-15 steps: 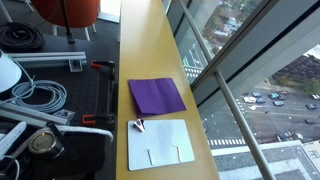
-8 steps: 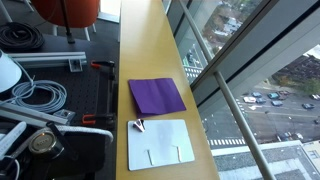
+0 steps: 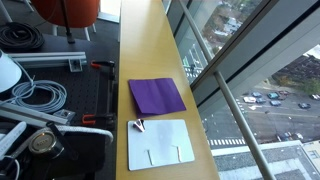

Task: Open the purple paper file to the left

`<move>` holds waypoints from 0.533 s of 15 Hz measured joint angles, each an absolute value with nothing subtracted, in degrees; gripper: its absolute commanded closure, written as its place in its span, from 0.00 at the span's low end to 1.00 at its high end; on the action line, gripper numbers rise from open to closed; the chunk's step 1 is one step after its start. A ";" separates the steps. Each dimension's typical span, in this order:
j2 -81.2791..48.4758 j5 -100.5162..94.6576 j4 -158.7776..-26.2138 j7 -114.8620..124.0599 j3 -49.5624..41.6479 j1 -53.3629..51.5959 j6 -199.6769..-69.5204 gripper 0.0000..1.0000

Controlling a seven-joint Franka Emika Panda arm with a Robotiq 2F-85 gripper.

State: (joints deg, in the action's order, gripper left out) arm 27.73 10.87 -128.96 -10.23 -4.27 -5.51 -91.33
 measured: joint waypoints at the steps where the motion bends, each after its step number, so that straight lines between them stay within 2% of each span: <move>1: 27.43 10.78 -128.96 -10.25 -4.21 -5.20 -91.91 0.00; 8: 18.65 10.43 -128.98 -15.64 -4.78 -2.15 -109.37 0.00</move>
